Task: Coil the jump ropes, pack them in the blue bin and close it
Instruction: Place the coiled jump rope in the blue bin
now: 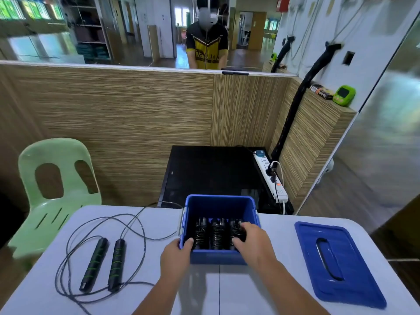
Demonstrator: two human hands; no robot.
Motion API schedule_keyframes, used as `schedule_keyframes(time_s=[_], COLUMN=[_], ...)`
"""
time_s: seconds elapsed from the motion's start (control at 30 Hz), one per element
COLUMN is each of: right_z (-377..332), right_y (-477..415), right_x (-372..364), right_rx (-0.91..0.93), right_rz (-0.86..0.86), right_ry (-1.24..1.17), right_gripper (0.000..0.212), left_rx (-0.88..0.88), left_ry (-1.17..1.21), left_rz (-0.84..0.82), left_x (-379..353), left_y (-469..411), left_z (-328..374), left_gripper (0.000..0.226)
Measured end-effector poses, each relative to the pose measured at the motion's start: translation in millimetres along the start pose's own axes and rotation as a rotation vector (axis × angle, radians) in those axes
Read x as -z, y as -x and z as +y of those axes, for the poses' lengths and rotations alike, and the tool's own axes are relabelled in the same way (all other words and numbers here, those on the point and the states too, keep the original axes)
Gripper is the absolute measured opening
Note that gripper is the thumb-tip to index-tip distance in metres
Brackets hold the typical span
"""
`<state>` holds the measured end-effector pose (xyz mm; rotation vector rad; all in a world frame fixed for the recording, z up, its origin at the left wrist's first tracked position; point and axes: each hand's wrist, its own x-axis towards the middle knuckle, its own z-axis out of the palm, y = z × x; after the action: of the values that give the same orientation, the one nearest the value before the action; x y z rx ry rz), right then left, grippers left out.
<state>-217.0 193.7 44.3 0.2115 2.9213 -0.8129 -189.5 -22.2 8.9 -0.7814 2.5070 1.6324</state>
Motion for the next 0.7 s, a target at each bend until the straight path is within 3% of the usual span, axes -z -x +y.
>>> schedule_keyframes(time_s=[0.17,0.27,0.47,0.63,0.7], right_z=[6,3,-24,-66,-86], right_y=[22,35,63,87,95], right_x=[5,6,-7,-29,-44], right_rx=[0.075,0.125,0.303,0.467,0.481], right_rz=[0.047,0.097,0.114,0.067,0.028], right_ry=[-0.118,-0.144,-0.292,-0.257,-0.262], right_gripper=[0.053,0.045,0.027,0.008,0.010], left_rx=[-0.097,-0.136,-0.242,-0.234,-0.205], left_ry=[-0.073,-0.107,-0.057,-0.064,-0.059], left_rz=[0.110,0.187,0.288,0.344,0.362], left_x=[5,13,42,76,94], left_y=[20,36,75,82,77], left_z=[4,1,-7,-39,-51], left_gripper=[0.029,0.053,0.037,0.033,0.032])
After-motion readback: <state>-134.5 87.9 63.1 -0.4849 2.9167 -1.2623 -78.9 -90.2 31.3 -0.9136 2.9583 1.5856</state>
